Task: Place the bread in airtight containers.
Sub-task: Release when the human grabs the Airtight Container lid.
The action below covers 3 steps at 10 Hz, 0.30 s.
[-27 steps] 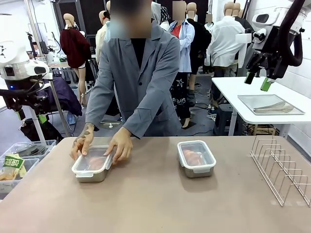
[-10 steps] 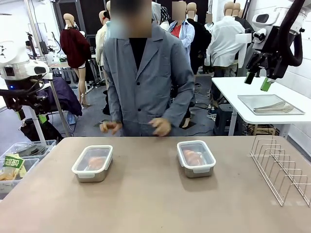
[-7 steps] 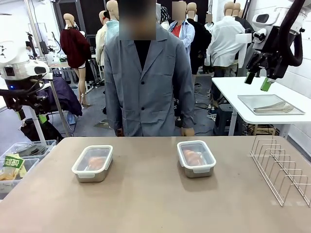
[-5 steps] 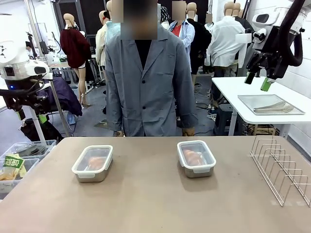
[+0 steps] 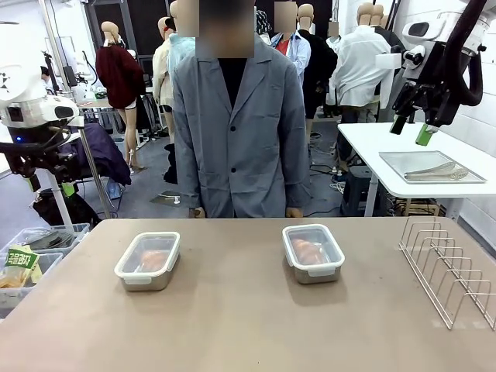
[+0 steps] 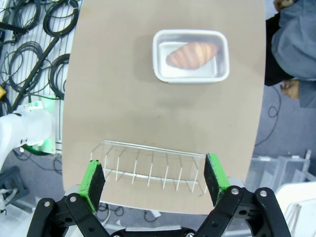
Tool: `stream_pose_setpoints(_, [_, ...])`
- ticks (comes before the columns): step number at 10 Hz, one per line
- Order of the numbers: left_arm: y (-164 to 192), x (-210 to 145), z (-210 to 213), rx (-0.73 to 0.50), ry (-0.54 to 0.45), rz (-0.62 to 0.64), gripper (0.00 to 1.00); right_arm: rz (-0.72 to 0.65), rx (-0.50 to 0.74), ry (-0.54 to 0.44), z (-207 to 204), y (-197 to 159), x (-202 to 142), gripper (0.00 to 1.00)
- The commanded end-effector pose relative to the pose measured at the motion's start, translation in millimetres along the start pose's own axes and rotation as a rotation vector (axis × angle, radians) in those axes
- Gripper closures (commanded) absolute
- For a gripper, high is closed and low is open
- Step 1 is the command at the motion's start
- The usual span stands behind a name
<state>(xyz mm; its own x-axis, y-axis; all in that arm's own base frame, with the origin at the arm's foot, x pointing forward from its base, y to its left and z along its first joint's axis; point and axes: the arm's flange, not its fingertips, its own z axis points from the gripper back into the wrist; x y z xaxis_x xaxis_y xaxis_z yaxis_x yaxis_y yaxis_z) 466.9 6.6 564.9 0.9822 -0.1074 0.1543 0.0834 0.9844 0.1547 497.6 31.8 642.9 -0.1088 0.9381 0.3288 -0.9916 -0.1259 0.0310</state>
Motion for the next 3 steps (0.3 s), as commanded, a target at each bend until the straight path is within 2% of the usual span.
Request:
stream_pose_setpoints(1, [-0.2,-0.5,-0.3,0.012,-0.011,0.017,0.19,-0.001,0.005,0.017,-0.8,2.0,-0.8,0.0])
stream_pose_setpoints(3, [-0.2,-0.5,-0.3,0.012,-0.011,0.017,0.19,-0.001,0.005,0.017,-0.8,2.0,-0.8,0.0])
